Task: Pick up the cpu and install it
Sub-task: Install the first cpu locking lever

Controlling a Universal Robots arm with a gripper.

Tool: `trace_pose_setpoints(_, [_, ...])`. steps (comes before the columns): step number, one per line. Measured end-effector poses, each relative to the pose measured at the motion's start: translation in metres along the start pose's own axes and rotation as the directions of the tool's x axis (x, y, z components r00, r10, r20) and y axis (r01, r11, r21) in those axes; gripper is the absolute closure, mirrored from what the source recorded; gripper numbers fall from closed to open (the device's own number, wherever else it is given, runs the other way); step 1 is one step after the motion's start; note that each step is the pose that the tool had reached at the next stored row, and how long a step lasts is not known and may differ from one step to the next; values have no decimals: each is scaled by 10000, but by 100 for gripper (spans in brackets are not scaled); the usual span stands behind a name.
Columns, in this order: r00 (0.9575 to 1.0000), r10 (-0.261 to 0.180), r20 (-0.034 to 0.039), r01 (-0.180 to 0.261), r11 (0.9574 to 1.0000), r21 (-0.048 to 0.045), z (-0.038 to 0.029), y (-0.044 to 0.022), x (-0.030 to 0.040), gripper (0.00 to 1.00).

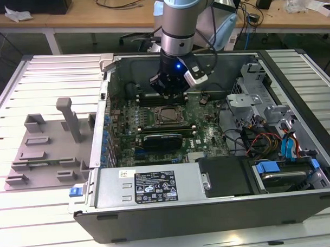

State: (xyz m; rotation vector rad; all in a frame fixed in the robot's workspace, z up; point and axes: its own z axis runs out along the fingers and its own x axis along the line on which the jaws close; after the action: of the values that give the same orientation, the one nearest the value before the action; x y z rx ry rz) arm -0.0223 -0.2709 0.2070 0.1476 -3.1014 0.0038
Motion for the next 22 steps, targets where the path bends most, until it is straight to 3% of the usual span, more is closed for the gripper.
trace_pose_setpoints(8, [10000, 1, -8, -1, 10000, -2, 24, -16, -27, 89])
trace_pose_setpoints(12, [10000, 0, -8, 0, 10000, 0, 25, -68, -23, 89])
trace_pose_setpoints(19, [10000, 4, -24, -4, 10000, 5, 59, -68, -64, 89])
trace_pose_setpoints(22, [10000, -2, -13, 2, 10000, -35, 63, -52, -69, 89])
